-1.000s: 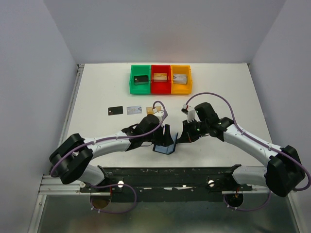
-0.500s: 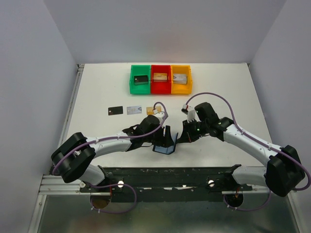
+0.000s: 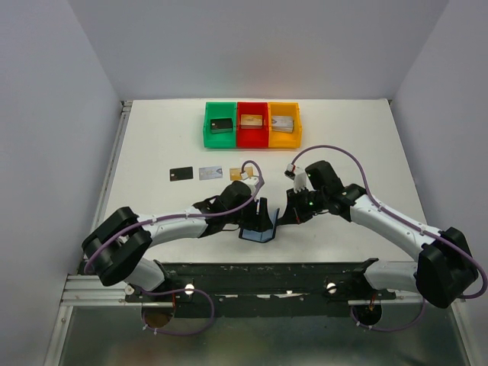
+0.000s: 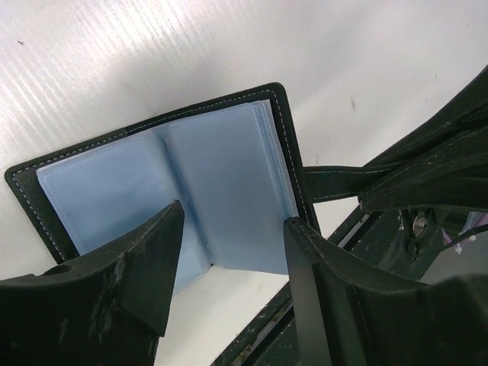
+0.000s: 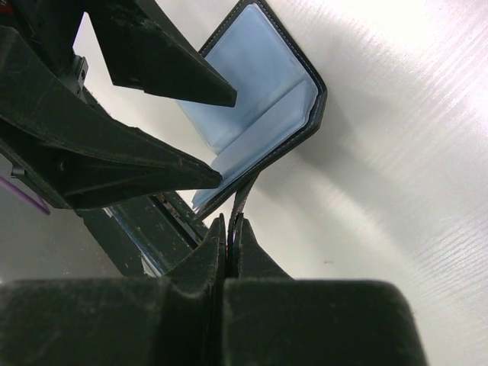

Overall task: Take the credit cards out of the card holder
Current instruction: Remove the credit card from the card holder.

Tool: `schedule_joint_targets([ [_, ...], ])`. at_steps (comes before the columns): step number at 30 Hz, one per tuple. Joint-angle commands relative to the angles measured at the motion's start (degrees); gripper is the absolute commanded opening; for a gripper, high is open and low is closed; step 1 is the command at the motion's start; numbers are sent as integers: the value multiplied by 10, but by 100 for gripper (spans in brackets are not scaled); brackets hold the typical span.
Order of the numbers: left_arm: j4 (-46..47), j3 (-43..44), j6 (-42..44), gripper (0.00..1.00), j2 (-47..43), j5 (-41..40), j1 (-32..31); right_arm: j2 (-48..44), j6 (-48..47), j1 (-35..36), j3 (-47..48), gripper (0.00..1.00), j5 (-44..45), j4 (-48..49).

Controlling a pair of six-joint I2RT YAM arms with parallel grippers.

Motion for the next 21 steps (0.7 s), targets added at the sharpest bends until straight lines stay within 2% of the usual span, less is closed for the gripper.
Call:
schedule_joint_targets([
  [1,13,-7,0,66,13,12,-5,5,-10,-5,13,0,-18,-7],
  [11,6,-9,0,65,20,2,-7,5,-9,-5,16,0,-19,-10],
  [21,-48,-4,-2,63,14,-66,-6,1,-10,-5,20,0,-19,-17],
])
